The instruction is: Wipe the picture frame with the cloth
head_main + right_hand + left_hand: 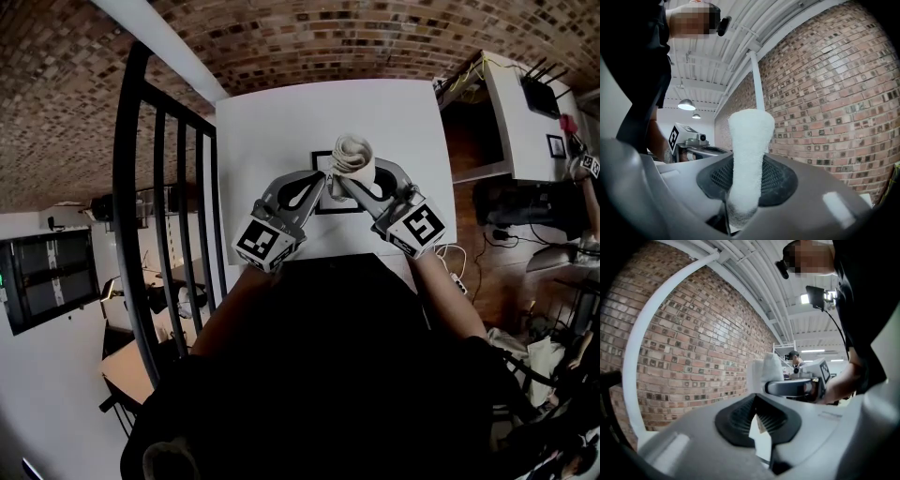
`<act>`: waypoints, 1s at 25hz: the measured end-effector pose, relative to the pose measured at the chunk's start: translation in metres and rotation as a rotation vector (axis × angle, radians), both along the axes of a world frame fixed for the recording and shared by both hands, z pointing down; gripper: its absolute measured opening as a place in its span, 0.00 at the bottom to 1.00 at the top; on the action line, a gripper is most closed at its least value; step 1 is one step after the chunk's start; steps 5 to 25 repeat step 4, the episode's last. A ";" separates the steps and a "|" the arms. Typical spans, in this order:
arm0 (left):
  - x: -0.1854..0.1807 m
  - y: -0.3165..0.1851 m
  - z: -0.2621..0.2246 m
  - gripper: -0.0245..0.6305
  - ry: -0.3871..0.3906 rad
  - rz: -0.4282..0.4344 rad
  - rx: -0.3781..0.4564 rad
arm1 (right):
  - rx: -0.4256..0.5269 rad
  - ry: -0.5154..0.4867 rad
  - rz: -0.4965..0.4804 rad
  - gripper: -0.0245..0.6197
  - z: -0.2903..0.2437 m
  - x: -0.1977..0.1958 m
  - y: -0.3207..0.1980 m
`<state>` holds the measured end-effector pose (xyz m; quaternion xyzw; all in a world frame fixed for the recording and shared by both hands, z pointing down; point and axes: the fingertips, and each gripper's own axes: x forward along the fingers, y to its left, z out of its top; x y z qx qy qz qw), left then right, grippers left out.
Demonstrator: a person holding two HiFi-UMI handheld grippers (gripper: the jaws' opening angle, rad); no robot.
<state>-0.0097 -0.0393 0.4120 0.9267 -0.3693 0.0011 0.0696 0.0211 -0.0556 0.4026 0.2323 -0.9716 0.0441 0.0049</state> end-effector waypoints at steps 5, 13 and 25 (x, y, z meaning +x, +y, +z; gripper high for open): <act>0.002 0.001 -0.003 0.04 -0.002 0.006 0.013 | 0.001 -0.009 0.000 0.21 0.002 0.000 0.001; 0.002 0.001 -0.003 0.04 -0.002 0.006 0.013 | 0.001 -0.009 0.000 0.21 0.002 0.000 0.001; 0.002 0.001 -0.003 0.04 -0.002 0.006 0.013 | 0.001 -0.009 0.000 0.21 0.002 0.000 0.001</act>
